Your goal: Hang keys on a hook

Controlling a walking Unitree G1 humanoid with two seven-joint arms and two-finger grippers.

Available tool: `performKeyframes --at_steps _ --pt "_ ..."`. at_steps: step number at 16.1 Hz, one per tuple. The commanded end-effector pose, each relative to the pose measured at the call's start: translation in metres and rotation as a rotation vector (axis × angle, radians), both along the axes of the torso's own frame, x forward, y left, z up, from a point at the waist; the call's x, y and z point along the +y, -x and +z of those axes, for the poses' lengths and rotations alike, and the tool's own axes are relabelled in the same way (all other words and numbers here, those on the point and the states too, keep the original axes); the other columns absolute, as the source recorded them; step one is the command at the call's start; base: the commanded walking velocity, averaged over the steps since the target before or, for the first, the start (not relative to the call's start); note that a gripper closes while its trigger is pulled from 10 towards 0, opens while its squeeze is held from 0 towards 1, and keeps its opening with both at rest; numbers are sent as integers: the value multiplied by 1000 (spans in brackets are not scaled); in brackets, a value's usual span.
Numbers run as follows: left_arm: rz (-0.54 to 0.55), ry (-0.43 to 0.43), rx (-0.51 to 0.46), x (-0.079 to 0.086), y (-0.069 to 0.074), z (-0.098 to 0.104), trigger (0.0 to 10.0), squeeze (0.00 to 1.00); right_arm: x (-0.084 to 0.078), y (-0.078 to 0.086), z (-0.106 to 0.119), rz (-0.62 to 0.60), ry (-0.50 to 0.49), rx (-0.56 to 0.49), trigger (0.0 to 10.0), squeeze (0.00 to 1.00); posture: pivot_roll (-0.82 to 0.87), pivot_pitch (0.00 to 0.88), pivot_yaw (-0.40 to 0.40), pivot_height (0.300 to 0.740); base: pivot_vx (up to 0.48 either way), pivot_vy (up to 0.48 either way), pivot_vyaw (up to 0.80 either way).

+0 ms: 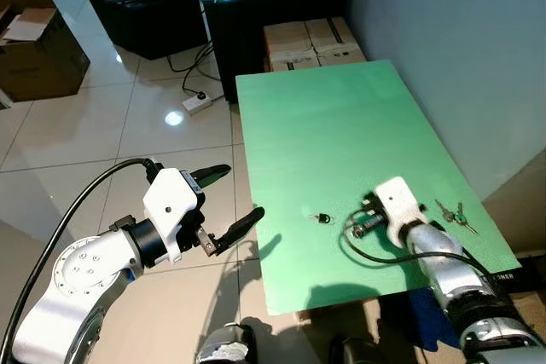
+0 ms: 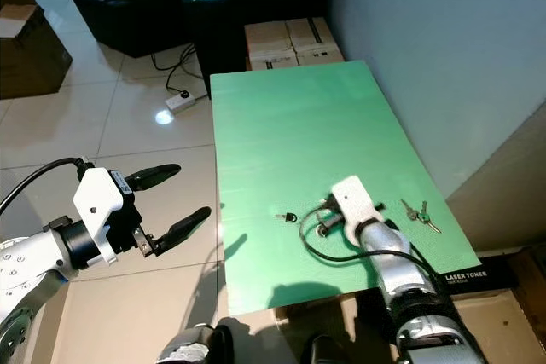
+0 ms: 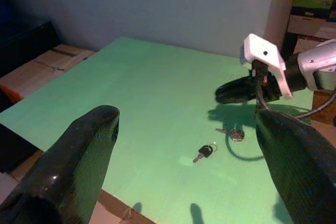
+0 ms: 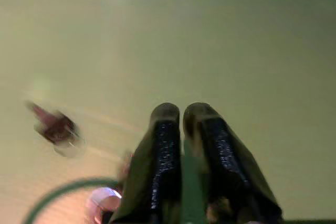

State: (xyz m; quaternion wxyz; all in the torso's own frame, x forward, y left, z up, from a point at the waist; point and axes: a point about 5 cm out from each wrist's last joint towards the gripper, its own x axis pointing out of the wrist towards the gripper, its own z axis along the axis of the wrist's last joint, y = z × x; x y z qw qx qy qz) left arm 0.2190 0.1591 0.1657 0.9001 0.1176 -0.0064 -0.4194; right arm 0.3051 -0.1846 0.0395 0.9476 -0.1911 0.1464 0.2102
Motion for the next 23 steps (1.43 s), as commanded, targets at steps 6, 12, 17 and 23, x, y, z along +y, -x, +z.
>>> performKeyframes --at_steps 6,12,17,23 --pt "-2 -27 11 5 0 -4 10000 0 41 24 3 376 24 -7 10000 1000 115 108 88 740 0 0 0" --pt "-7 -22 13 5 2 -4 10000 0 40 42 -18 194 41 64 10000 1000 111 103 87 740 0 0 0" --pt "-16 -21 16 5 4 -3 10000 0 25 55 -33 11 -124 73 10000 1000 117 103 104 740 0 0 0" --pt "-17 -30 12 7 3 0 10000 0 -8 38 -28 -81 -147 64 10000 1000 136 123 126 740 0 0 0"
